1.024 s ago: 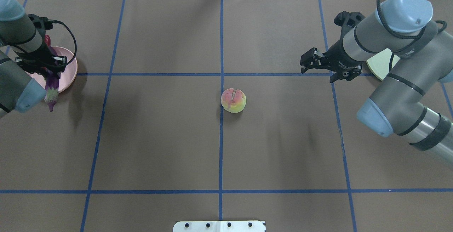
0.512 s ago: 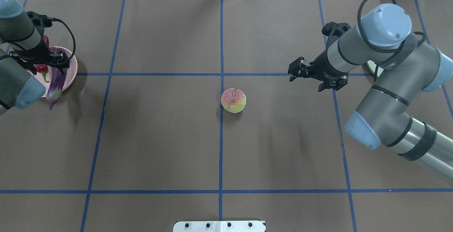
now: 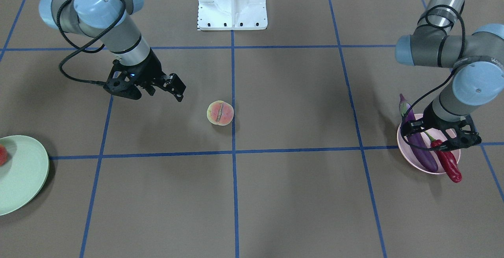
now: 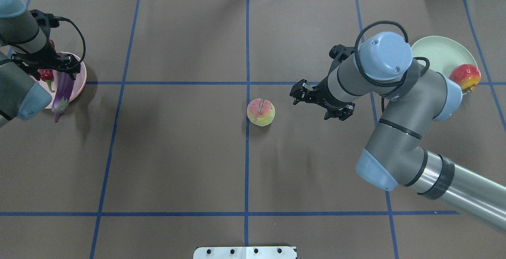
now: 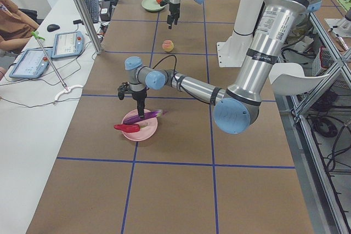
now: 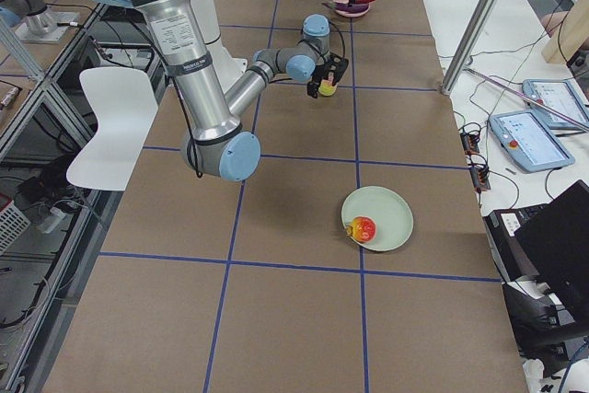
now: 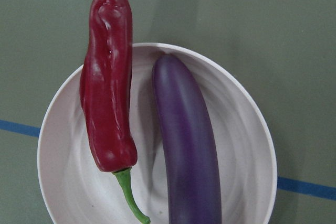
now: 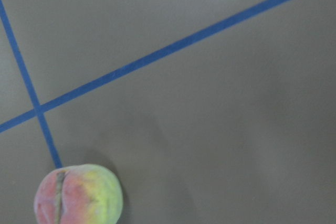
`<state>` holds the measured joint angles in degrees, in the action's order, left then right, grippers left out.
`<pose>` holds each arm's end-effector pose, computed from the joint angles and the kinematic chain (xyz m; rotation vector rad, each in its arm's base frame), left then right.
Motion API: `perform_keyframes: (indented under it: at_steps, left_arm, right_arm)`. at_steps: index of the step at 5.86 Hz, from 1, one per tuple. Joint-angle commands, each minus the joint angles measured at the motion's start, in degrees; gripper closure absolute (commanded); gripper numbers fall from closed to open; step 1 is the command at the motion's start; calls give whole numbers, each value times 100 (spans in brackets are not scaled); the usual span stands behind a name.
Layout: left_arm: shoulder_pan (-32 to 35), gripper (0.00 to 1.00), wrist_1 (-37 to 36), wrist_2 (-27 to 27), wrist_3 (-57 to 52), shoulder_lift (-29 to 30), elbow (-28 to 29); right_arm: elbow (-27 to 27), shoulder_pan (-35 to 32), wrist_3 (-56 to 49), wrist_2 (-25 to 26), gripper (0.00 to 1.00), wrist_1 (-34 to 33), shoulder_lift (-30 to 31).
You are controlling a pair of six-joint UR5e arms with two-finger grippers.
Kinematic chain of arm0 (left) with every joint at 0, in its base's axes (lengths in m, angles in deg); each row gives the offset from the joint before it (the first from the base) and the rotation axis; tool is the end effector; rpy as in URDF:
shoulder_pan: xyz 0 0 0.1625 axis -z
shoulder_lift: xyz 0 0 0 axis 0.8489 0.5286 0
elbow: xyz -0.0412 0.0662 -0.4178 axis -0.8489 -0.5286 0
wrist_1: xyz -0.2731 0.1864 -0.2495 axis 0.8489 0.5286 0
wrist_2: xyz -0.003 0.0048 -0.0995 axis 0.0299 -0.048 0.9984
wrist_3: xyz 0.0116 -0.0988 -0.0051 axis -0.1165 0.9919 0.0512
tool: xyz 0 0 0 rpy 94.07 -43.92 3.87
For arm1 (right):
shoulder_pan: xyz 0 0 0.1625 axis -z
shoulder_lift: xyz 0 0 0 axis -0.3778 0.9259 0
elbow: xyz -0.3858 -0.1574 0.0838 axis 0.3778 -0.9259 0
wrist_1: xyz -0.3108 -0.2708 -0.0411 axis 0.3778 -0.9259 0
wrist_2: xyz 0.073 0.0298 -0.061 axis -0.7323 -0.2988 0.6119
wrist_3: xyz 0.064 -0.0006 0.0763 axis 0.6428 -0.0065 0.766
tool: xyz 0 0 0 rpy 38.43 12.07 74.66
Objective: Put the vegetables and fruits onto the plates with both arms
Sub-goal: 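Move the right gripper to the peach and grasp it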
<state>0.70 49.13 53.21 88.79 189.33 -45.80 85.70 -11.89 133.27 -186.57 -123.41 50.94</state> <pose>0.2597 -0.5955 0.5104 -0.0563 0.5679 -0.1325 -0.4658 -0.4332 0.2576 -0.1093 -0.9884 0.4779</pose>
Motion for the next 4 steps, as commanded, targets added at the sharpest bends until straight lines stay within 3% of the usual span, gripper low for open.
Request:
perform_keyframes:
  at_steps: [1,2,4]
  left_arm:
    - [0,0,6,0,26,-4,-15]
    - [0,0,6,0,35,5,-24]
    - [0,0,-3,-9,201,5,-76]
  right_arm:
    - [-208,393,843,759,0,609,-140]
    - [-410,420,1379,884,0,997,-158]
    - [-989,578,2057,1620,0,1553,-429]
